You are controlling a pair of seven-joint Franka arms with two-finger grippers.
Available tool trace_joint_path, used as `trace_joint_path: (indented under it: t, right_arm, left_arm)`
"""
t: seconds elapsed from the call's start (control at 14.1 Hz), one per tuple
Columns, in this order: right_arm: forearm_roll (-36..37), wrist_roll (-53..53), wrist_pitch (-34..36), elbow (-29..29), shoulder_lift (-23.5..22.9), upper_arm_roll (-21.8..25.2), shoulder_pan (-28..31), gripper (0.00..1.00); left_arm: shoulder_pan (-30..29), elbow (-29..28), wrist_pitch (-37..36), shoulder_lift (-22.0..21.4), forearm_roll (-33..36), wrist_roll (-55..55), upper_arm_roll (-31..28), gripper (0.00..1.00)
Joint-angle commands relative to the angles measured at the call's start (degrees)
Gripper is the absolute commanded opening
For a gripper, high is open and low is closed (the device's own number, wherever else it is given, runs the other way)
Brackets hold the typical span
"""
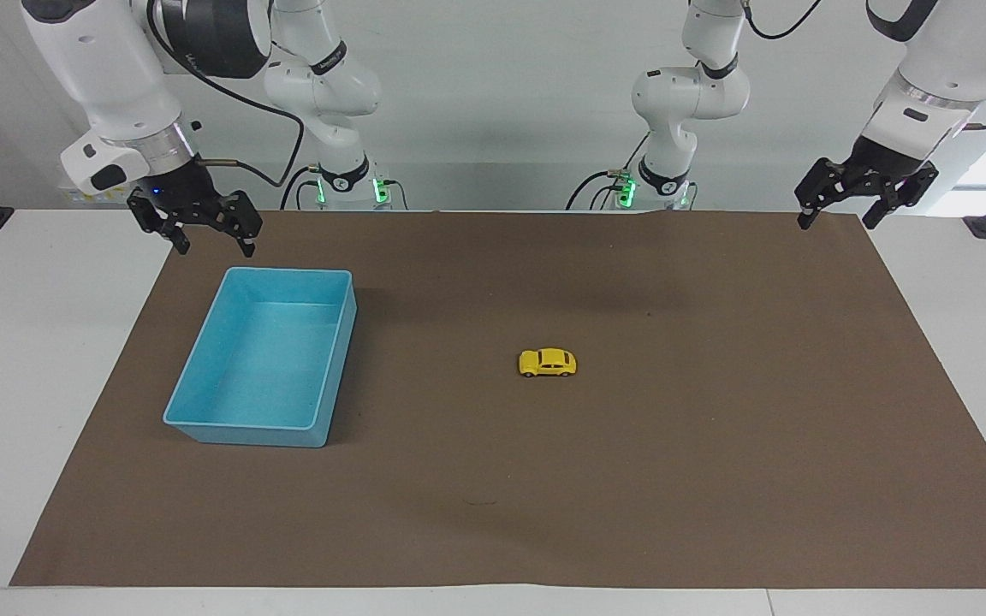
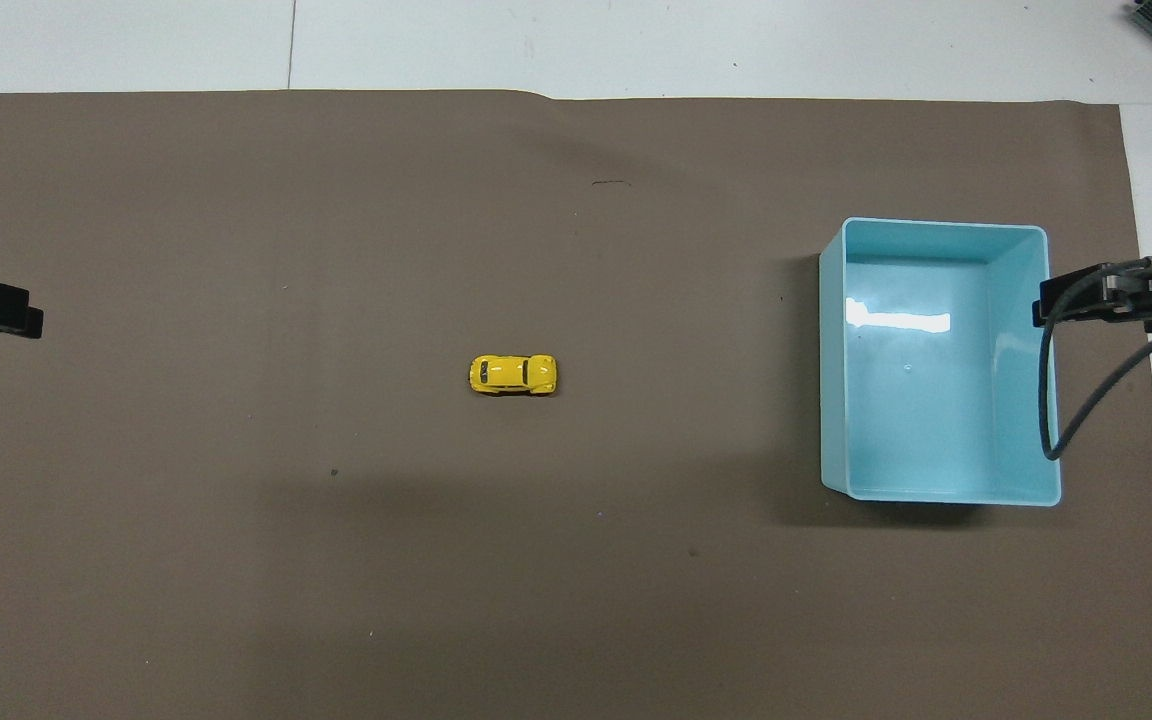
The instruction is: Wind up and store yellow beetle car
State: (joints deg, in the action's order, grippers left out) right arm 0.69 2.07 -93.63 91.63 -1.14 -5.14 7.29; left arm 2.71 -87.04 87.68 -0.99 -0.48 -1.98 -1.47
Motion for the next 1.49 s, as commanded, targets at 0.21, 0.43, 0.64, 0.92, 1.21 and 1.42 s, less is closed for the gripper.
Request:
trace_joint_path:
  t: [0.21,0.43,0.64,0.92,1.21,1.42]
  right_arm:
    - [-0.5,0.6,-0.7,1.7,1.4,-0.2,0.4,1.00]
    - [-0.5,0.6,-0.7,1.7,1.4,-0.2,0.4,1.00]
    - [-0.5,0.6,-0.7,1.7,1.4,-0.2,0.4,1.00]
    - [-0.5,0.6,-0.7,1.7,1.4,-0.2,0.4,1.00]
    - [-0.5,0.6,-0.7,1.7,1.4,-0.2,0.4,1.00]
    - [-0.5,0.6,-0.7,1.7,1.4,-0.2,0.4,1.00]
  left_arm:
    - [0.2,-0.8,-0.9,-1.1,0.0,-0.3,-0.2,1.00]
    - [0.3,-0.9,-1.0,-1.2,0.0,-0.2,-0.2,1.00]
    - [0.3,-1.6,-1.0,-1.6,0.0,-0.4,-0.2,1.00]
    - [0.3,-2.0,-0.9,-1.9,0.0,-0.7,-0.2,1.00]
    - [0.1,-2.1,-0.8,-1.9,0.0,-0.7,-0.2,1.00]
    - [0.1,-2.1,-0.8,-1.9,0.0,-0.1,-0.2,1.00]
